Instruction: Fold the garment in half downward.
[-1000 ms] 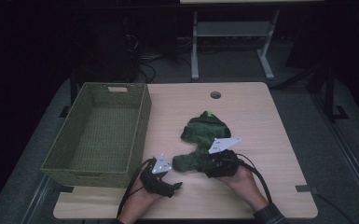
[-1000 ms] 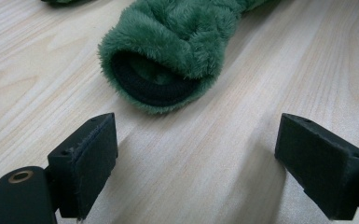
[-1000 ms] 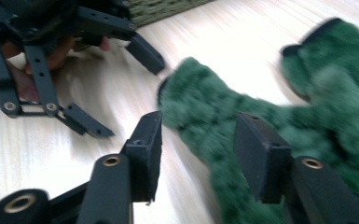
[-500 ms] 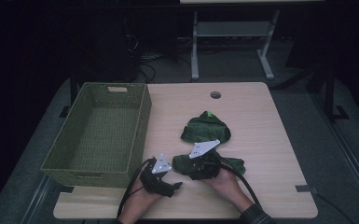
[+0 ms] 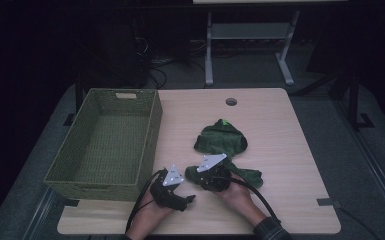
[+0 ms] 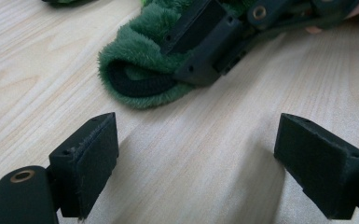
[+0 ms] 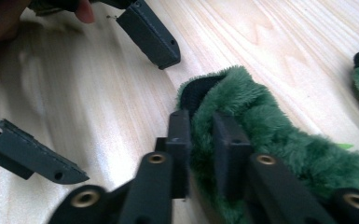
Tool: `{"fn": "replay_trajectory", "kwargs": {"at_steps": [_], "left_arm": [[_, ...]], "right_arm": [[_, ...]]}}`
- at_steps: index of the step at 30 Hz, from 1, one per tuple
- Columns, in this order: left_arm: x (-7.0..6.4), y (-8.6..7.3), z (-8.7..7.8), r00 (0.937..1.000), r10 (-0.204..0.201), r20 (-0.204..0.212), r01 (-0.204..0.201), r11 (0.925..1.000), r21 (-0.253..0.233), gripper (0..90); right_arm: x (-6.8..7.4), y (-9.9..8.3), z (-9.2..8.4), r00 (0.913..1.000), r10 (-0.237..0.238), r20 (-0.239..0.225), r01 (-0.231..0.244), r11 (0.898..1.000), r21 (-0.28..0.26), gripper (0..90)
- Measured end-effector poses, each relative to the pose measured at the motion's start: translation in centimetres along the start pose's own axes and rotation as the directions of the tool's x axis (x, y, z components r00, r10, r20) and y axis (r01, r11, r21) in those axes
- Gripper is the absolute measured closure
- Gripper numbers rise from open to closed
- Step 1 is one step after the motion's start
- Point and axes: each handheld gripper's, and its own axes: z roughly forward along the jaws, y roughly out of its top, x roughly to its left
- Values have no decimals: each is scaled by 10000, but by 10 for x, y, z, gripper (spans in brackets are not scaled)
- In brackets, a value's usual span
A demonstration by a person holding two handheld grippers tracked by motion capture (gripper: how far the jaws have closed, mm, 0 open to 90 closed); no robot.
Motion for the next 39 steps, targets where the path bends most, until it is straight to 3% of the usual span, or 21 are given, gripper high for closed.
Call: {"fn": "replay_trajectory", "kwargs": {"at_steps": [6,12,17,26,35,39], "left_arm": [[0,0,0,10000,-5,-1,5,10000,-17,132],[0,0,0,10000,-58,8,58,10000,-56,135],[0,0,0,10000,-75,12,76,10000,-57,135],[1,0,0,10000,-3,-36,3,10000,-42,136],[1,1,0,10000,31,-47,-32,10000,-30,137],[1,0,1,10000,9,-40,-9,10000,-34,136]], "right_arm": [[-4,2,-12,9960,550,-705,-587,9969,-517,814],[-5,4,-34,9929,769,-911,-877,9887,-1213,810],[-11,-2,-54,9882,1121,-1039,-1292,9759,-1757,808],[-28,-12,-82,9842,1670,-590,-1764,9553,-2375,805],[-40,-24,-93,9777,2100,-50,-2053,9504,-2336,803],[-46,-36,-96,9684,2487,191,-2394,9480,-2099,791]]}}
